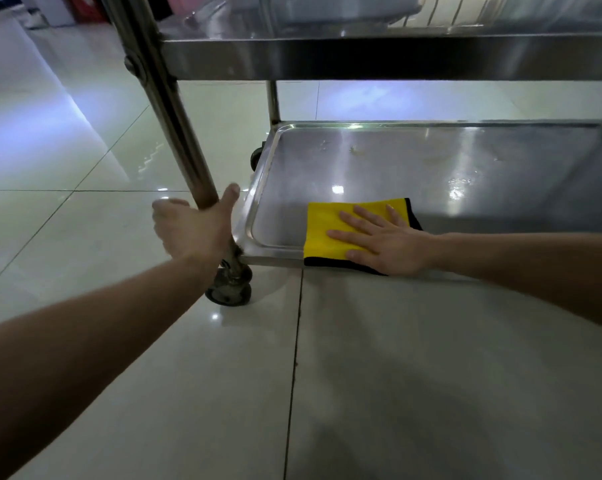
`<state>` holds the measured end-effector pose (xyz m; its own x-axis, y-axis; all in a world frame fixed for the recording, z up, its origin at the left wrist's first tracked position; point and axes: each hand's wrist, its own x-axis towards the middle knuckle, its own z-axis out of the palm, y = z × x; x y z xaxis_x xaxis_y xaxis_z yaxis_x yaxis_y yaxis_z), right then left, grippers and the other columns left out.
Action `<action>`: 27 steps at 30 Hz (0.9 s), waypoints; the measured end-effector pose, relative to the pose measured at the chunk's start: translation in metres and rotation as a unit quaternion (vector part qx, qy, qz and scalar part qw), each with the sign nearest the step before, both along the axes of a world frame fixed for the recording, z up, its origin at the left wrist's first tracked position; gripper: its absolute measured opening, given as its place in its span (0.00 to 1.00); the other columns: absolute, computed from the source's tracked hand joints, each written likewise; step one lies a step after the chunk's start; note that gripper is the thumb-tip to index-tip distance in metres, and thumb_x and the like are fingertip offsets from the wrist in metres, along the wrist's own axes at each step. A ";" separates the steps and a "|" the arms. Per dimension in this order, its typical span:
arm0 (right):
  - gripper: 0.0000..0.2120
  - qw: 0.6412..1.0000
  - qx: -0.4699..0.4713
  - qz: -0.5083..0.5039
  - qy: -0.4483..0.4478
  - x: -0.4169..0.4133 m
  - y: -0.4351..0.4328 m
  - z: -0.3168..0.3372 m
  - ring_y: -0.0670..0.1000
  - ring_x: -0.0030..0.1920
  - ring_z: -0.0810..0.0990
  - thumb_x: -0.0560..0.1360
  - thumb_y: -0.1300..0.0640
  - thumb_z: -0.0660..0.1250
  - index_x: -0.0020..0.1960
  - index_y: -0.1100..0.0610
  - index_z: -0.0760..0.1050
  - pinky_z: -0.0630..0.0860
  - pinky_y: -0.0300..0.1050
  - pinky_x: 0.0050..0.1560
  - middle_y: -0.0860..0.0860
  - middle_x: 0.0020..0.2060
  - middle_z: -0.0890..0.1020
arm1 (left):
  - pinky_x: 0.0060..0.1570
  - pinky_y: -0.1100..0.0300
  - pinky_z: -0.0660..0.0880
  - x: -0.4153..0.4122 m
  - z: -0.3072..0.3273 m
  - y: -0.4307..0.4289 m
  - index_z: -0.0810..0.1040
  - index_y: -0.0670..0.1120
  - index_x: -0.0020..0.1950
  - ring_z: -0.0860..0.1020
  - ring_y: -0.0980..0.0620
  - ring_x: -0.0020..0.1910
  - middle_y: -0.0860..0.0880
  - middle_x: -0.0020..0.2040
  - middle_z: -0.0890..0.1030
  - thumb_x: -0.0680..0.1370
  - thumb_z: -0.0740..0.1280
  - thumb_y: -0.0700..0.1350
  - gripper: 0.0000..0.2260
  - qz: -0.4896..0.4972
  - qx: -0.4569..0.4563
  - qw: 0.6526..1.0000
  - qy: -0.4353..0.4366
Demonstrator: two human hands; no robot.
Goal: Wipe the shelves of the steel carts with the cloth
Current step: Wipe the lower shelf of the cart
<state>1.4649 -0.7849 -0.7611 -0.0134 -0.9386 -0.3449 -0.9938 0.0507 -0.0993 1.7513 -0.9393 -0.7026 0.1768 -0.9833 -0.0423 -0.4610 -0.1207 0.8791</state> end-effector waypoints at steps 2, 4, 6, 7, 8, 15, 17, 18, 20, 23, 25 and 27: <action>0.30 0.999 -0.010 -0.033 -0.029 0.006 0.001 -0.002 0.51 0.86 0.33 0.83 0.27 0.43 0.84 0.28 0.43 0.35 0.75 0.80 0.40 0.86 0.36 | 0.42 0.52 0.78 0.007 -0.013 0.033 0.72 0.46 0.55 0.81 0.48 0.46 0.48 0.50 0.80 0.67 0.78 0.72 0.35 -0.044 0.041 0.997 -0.049; 0.32 0.996 -0.035 -0.065 -0.054 0.016 0.000 -0.005 0.52 0.86 0.35 0.81 0.25 0.43 0.84 0.29 0.48 0.35 0.77 0.79 0.41 0.87 0.40 | 0.36 0.54 0.77 0.005 -0.031 0.064 0.76 0.46 0.45 0.83 0.48 0.39 0.49 0.38 0.81 0.71 0.79 0.64 0.23 -0.156 0.024 0.981 -0.116; 0.32 0.991 -0.071 -0.088 -0.066 0.026 0.000 -0.011 0.52 0.87 0.37 0.81 0.25 0.42 0.84 0.29 0.51 0.35 0.78 0.79 0.42 0.87 0.42 | 0.35 0.56 0.74 -0.008 -0.033 0.078 0.74 0.49 0.39 0.80 0.51 0.36 0.52 0.33 0.78 0.74 0.78 0.57 0.17 -0.265 -0.082 0.942 -0.191; 0.32 0.990 -0.088 -0.093 -0.061 0.029 0.001 -0.014 0.52 0.87 0.37 0.81 0.25 0.41 0.84 0.30 0.51 0.36 0.78 0.79 0.42 0.87 0.43 | 0.36 0.56 0.75 -0.020 -0.028 0.076 0.74 0.51 0.41 0.79 0.53 0.37 0.53 0.35 0.78 0.75 0.77 0.56 0.15 -0.303 -0.140 0.918 -0.212; 0.32 0.989 -0.101 -0.096 -0.055 0.030 0.003 -0.017 0.52 0.87 0.37 0.81 0.26 0.41 0.84 0.30 0.51 0.36 0.77 0.79 0.41 0.87 0.43 | 0.40 0.55 0.76 -0.033 -0.023 0.070 0.75 0.53 0.46 0.79 0.53 0.41 0.55 0.40 0.80 0.77 0.75 0.55 0.11 -0.339 -0.186 0.895 -0.220; 0.28 0.983 -0.097 -0.145 -0.051 -0.026 0.047 -0.014 0.50 0.87 0.38 0.86 0.30 0.45 0.85 0.30 0.49 0.36 0.73 0.81 0.40 0.87 0.42 | 0.74 0.48 0.67 -0.109 -0.033 0.037 0.73 0.45 0.78 0.73 0.42 0.75 0.42 0.76 0.76 0.89 0.58 0.50 0.19 -0.500 -0.159 0.795 -0.304; 0.28 0.977 -0.102 -0.181 -0.043 -0.058 0.076 -0.016 0.49 0.87 0.38 0.86 0.30 0.47 0.84 0.29 0.49 0.35 0.71 0.81 0.39 0.87 0.43 | 0.76 0.47 0.66 -0.124 -0.038 0.038 0.71 0.47 0.81 0.70 0.42 0.78 0.42 0.79 0.74 0.89 0.58 0.53 0.21 -0.519 -0.147 0.780 -0.317; 0.28 0.973 -0.102 -0.202 -0.039 -0.075 0.091 -0.018 0.48 0.87 0.38 0.85 0.30 0.47 0.84 0.29 0.49 0.36 0.71 0.82 0.38 0.86 0.43 | 0.77 0.46 0.65 -0.133 -0.040 0.038 0.70 0.49 0.82 0.69 0.42 0.79 0.43 0.79 0.73 0.88 0.59 0.55 0.23 -0.526 -0.148 0.771 -0.327; 0.28 0.963 -0.100 -0.247 -0.032 -0.113 0.117 -0.022 0.47 0.86 0.38 0.84 0.28 0.48 0.83 0.27 0.49 0.36 0.70 0.82 0.36 0.86 0.43 | 0.78 0.45 0.65 -0.150 -0.043 0.040 0.68 0.53 0.83 0.68 0.42 0.79 0.44 0.80 0.73 0.87 0.59 0.62 0.26 -0.537 -0.159 0.747 -0.358; 0.30 0.947 -0.091 -0.309 -0.015 -0.167 0.140 -0.027 0.47 0.86 0.38 0.82 0.26 0.47 0.83 0.26 0.45 0.36 0.73 0.81 0.36 0.86 0.42 | 0.79 0.43 0.65 -0.171 -0.046 0.040 0.68 0.56 0.83 0.68 0.42 0.79 0.46 0.80 0.72 0.86 0.57 0.66 0.28 -0.553 -0.154 0.722 -0.387; 0.34 0.940 -0.084 -0.331 0.003 -0.191 0.136 -0.030 0.49 0.87 0.38 0.80 0.24 0.46 0.83 0.27 0.42 0.37 0.77 0.79 0.37 0.86 0.42 | 0.78 0.42 0.67 -0.178 -0.048 0.038 0.73 0.54 0.80 0.70 0.43 0.77 0.46 0.78 0.74 0.86 0.56 0.65 0.26 -0.559 -0.141 0.718 -0.391; 0.36 0.936 -0.081 -0.343 0.015 -0.199 0.116 -0.032 0.52 0.87 0.38 0.76 0.24 0.42 0.82 0.26 0.41 0.38 0.81 0.77 0.39 0.87 0.41 | 0.79 0.41 0.66 -0.179 -0.050 0.035 0.74 0.53 0.79 0.69 0.43 0.77 0.46 0.78 0.74 0.87 0.57 0.62 0.24 -0.559 -0.138 0.716 -0.395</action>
